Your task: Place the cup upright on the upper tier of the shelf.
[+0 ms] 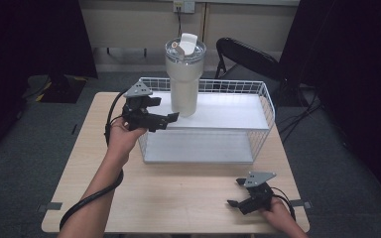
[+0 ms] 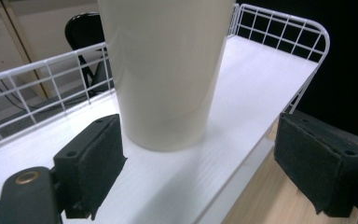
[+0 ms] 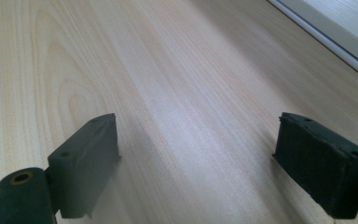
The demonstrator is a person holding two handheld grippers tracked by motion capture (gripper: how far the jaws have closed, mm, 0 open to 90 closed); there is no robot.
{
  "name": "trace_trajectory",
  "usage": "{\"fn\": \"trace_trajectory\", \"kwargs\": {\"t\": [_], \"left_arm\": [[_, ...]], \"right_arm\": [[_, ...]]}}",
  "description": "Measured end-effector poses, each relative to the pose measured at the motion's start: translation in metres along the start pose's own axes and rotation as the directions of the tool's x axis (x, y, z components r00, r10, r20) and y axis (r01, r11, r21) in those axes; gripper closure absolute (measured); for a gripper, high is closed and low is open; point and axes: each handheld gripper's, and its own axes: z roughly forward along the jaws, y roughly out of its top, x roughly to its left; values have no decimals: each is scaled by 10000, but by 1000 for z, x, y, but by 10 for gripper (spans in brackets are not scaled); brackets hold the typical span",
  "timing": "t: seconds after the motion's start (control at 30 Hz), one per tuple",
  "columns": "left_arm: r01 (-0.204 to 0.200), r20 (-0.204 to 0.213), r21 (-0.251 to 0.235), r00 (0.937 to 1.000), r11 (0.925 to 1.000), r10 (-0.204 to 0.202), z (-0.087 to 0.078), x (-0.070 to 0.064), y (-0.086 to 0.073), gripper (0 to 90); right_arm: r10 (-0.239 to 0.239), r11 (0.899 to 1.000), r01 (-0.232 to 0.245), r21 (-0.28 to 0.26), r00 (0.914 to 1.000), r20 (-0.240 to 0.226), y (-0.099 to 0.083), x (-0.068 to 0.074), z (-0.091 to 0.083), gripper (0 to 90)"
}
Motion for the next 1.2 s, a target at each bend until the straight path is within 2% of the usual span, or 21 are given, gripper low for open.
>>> {"fn": "trace_trajectory", "kwargs": {"t": [0.07,0.3,0.53,0.73,1.1,1.2], "left_arm": [[-108,83,43,9999,9999,108,-3,-1,-3,153],[-58,319,109,9995,9999,55,-11,-6,-14,155],[-90,340,135,9994,9999,86,-20,-10,-24,154],[91,448,175,9989,9998,-99,-27,-10,-37,155],[100,551,543,9984,9985,-130,-34,-10,-65,157],[313,581,562,9977,9979,-346,-36,-9,-74,157]], "right_arm": [[4,10000,-4,2,10000,2,0,0,0,129],[21,10000,-21,12,10000,-5,0,0,0,129],[6,10000,-6,20,10000,-8,0,0,0,129],[8,10000,-8,21,10000,-7,0,0,0,128],[7,10000,-7,21,10000,-8,0,0,0,129],[7,10000,-7,24,10000,-6,0,0,0,128]]}}
